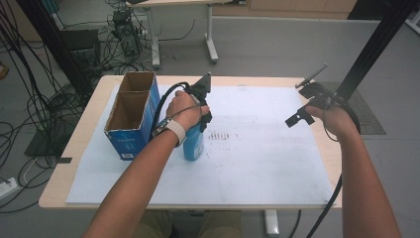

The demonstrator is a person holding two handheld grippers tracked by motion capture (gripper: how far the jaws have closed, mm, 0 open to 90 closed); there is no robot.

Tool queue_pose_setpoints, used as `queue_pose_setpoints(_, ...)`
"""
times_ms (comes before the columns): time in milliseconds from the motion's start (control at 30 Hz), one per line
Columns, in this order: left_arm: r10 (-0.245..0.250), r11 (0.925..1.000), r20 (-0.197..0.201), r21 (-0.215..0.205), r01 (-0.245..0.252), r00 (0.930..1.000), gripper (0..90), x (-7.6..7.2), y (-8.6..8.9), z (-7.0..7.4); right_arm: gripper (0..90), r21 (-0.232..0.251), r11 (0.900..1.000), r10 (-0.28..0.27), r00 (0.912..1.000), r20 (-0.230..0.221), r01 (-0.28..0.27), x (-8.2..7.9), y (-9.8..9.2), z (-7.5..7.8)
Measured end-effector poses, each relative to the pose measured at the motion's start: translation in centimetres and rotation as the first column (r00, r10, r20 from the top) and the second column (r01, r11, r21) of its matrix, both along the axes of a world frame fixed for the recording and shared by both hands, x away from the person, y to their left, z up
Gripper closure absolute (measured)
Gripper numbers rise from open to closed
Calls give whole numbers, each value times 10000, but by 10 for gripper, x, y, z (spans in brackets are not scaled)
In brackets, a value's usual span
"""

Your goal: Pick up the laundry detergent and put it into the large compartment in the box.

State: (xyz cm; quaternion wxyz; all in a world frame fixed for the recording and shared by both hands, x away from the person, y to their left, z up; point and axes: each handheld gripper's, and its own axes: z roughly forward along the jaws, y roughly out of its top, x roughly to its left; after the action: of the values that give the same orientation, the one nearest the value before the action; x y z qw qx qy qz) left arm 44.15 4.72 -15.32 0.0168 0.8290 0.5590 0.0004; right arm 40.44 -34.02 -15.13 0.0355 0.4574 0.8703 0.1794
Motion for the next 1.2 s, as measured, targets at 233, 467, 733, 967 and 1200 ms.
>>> queue_pose_setpoints(233,10,10000,16,-1,-10,10000,391,-1,0,0,81,-12,10000,9,10000,-4,-9,0,1,0)
queue_pose_setpoints(467,-31,10000,36,-9,31,10000,391,-1,0,0,81,-18,10000,12,10000,-10,-12,-1,0,0)
queue_pose_setpoints(733,-38,10000,34,4,38,10000,391,-1,0,0,81,0,10000,9,10000,-12,-9,-1,0,-1)
queue_pose_setpoints(967,-25,10000,72,-31,25,10000,391,-2,1,0,81,-10,10000,-10,10000,-34,10,-1,0,-1)
queue_pose_setpoints(1200,0,10000,102,-43,0,9999,391,-2,1,0,81,-11,10000,-16,10000,-47,16,-1,0,-2)
